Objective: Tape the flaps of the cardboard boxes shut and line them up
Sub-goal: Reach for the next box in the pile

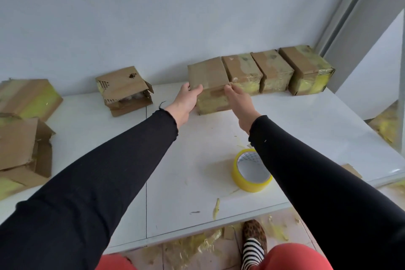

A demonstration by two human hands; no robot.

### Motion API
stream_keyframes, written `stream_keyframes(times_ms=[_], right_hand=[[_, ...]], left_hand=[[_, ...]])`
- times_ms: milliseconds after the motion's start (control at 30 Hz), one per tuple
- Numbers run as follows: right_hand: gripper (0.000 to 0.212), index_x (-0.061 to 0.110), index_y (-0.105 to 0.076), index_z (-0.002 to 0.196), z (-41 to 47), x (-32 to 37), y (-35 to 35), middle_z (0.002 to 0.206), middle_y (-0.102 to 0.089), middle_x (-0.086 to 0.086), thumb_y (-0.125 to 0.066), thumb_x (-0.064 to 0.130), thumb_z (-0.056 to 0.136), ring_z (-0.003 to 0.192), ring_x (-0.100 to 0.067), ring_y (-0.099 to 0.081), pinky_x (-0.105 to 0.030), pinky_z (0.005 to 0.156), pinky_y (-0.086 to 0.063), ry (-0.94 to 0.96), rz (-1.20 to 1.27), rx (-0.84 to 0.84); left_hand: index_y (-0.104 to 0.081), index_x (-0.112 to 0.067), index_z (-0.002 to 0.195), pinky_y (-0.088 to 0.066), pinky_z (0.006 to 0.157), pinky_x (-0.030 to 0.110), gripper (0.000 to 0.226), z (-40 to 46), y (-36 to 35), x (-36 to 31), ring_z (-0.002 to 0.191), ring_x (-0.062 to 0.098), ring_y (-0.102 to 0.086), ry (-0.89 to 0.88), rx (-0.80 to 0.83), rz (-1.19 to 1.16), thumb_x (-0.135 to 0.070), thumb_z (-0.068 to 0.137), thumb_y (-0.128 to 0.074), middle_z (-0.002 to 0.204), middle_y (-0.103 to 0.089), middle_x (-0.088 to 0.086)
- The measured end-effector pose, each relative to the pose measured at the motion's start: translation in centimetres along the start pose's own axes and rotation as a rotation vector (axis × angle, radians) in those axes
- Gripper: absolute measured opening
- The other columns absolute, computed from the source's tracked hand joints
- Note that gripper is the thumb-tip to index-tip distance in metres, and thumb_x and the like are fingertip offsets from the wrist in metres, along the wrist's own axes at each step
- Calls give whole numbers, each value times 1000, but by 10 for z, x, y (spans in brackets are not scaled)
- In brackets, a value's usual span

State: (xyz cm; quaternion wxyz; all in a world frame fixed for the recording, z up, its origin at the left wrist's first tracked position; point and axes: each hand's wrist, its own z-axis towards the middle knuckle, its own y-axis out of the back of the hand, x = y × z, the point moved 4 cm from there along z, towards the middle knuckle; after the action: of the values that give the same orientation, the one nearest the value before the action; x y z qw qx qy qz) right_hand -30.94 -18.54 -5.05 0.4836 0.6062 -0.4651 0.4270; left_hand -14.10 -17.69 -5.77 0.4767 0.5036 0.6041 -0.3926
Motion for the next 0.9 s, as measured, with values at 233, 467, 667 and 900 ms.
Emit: stream_keyframes(times_ms=[233, 467, 667, 900], right_hand=[[30, 24, -60, 129, 36, -3, 11, 93, -60, -1, -48, 15, 103, 67, -12, -52, -24, 58, -44, 22, 50, -205], [42, 16, -48, 144, 34, 0, 15, 138, -52, -7, -48, 12, 102, 102, -19, -57, -30, 80, -49, 57, -116, -242], [37, 13, -57, 134, -11, 18, -2, 137, -52, -6, -50, 9, 98, 128, -29, -42, -40, 105, -41, 466, -690, -208], [35, 15, -61, 133, -34, 31, -72, 135, -54, -7, -53, 12, 99, 130, -28, -42, -29, 97, -35, 581, -764, 65]], left_hand=[[-48, -26, 149, -41, 112, 29, 39, 22, -7, 5, 124, 10, -58, -44, 56, -30, -19, 111, -42, 128, -63, -14], [-31, -15, 161, -31, 124, 36, 53, 26, -11, 5, 145, 15, -45, -54, 90, -28, -16, 110, -46, 160, -44, -1], [-46, -14, 154, -31, 111, 21, 46, -7, 27, 6, 145, 14, -42, -183, 34, 339, -15, 107, -47, 158, -46, 1], [-72, -22, 121, -38, 103, 18, 28, -67, 119, -2, 121, 5, -57, -410, -65, 657, -12, 100, -57, 130, -65, -9]])
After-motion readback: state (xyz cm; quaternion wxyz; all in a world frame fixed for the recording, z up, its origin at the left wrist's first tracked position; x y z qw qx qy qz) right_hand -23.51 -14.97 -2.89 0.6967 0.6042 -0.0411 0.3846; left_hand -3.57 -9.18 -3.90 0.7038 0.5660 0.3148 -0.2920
